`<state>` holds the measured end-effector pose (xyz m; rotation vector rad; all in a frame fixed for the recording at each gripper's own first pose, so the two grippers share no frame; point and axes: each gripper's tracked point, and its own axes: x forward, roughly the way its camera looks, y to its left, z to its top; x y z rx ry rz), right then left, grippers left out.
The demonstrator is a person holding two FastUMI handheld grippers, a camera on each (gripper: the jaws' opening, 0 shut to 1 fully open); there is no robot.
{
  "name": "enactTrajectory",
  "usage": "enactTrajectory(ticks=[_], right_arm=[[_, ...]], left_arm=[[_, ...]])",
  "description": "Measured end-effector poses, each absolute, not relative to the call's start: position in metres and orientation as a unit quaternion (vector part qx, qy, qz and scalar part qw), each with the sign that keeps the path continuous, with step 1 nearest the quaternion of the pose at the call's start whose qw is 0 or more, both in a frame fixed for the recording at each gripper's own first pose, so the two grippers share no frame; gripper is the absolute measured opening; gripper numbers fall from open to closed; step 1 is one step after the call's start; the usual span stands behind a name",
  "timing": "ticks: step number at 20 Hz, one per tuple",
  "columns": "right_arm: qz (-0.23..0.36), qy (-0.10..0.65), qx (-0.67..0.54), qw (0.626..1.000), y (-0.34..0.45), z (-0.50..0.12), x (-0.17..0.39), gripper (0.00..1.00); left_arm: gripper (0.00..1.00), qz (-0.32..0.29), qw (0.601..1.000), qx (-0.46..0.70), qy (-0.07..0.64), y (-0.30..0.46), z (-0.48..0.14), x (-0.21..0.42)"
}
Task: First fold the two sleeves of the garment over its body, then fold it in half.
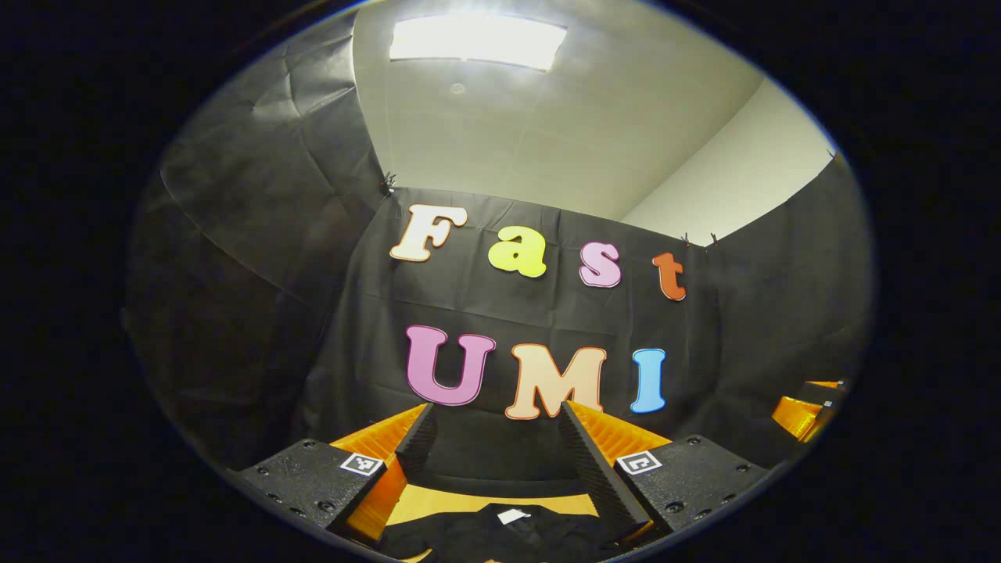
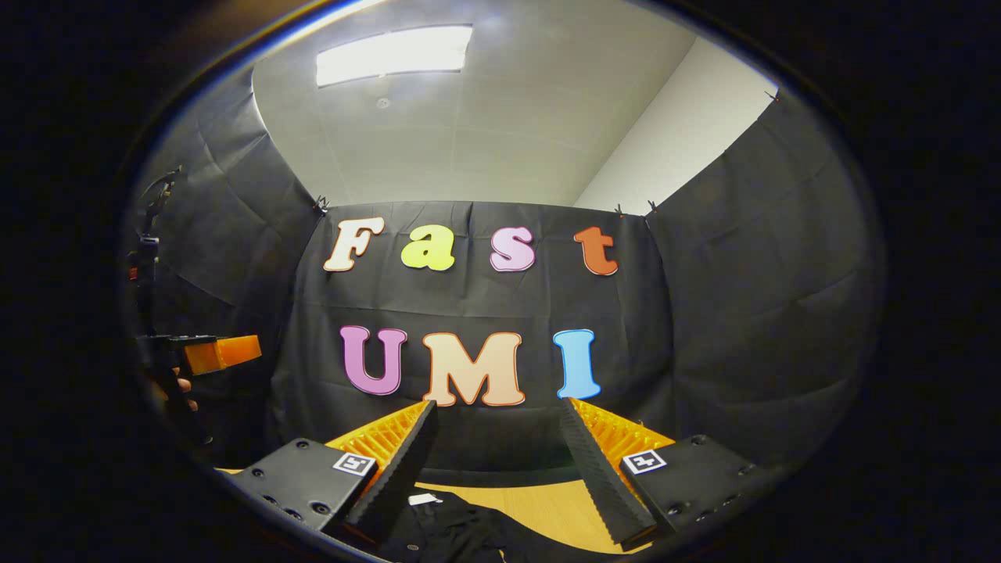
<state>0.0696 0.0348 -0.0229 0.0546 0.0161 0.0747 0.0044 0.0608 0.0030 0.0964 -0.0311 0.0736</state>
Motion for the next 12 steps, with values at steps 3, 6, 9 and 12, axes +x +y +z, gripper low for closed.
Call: enactTrajectory(ticks=[3,6,9,12], right_arm=[[0.045,0.018,0.031,0.998,0.033,-0.03,0.068,0.98],[0.062,0.013,0.026,0.998,0.032,-0.027,0.066,0.98],[0.069,0.011,0.021,0.997,0.03,-0.027,0.069,0.99],[0.076,0.02,0.034,0.996,0.038,-0.032,0.073,0.98]], left_arm=[[0.92,0.036,0.998,0.049,0.003,0.058,-0.01,0.001],[0.92,0.044,0.998,0.051,0.006,0.063,-0.011,-0.002],[0.92,0.057,0.997,0.055,0.007,0.072,-0.012,-0.008],[0.92,0.066,0.996,0.05,0.016,0.083,-0.019,-0.012]])
